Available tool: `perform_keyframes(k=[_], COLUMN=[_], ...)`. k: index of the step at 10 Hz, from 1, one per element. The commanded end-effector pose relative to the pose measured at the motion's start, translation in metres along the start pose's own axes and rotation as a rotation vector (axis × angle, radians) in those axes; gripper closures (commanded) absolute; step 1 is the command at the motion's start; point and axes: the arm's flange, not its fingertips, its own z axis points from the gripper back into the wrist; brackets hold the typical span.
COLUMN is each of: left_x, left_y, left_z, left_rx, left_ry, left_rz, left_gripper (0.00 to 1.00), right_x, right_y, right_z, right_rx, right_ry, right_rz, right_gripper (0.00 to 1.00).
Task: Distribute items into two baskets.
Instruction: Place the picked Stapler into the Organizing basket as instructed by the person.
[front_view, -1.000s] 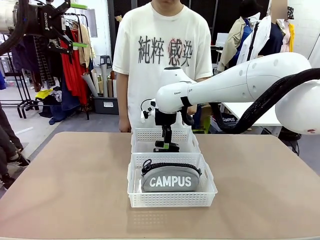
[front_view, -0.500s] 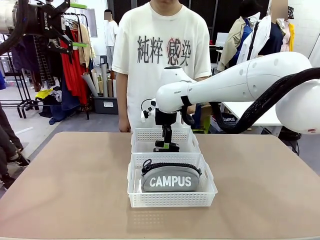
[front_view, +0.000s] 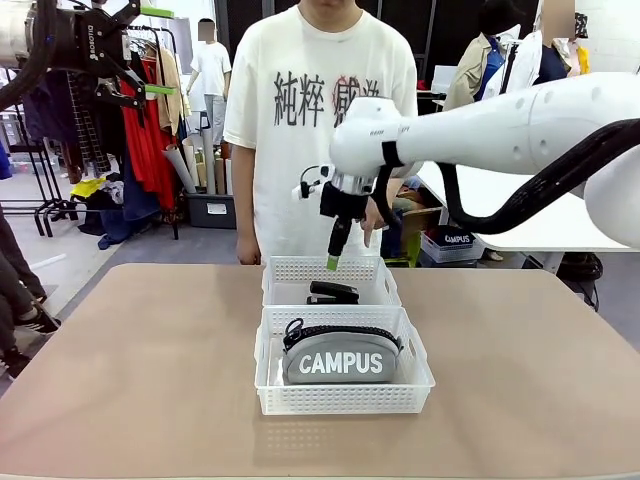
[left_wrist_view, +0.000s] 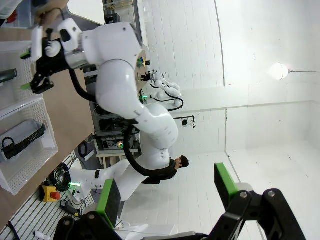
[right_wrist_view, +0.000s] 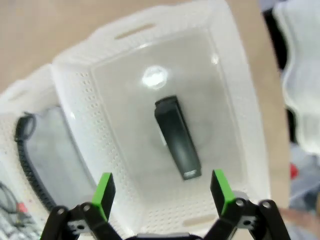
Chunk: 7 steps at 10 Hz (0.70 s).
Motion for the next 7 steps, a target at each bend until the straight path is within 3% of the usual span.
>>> perform_keyframes(k=[1,6,7], left_x=[-0.002,-0.002,-0.002], left_y=[-0.003,-0.003,-0.003], left_z=[0.000,0.000,0.000], left_rx=[-0.009,-0.009,-0.009], left_ry=[0.003,0.003,0.003], left_rz=[0.004,0.004,0.004], left_gripper=[0.00,0.00,0.00], right_x=[0.000,-0.033,-0.034], right_y=[0.000,-0.008,-0.006], right_z=[0.021,0.064,0.063], right_rx=[0.092,0.248,0.165], right_ry=[-0.040,-0.116,-0.102], right_rz=[-0.209,-0.403,-0.385], right_gripper=[0.00,0.00,0.00])
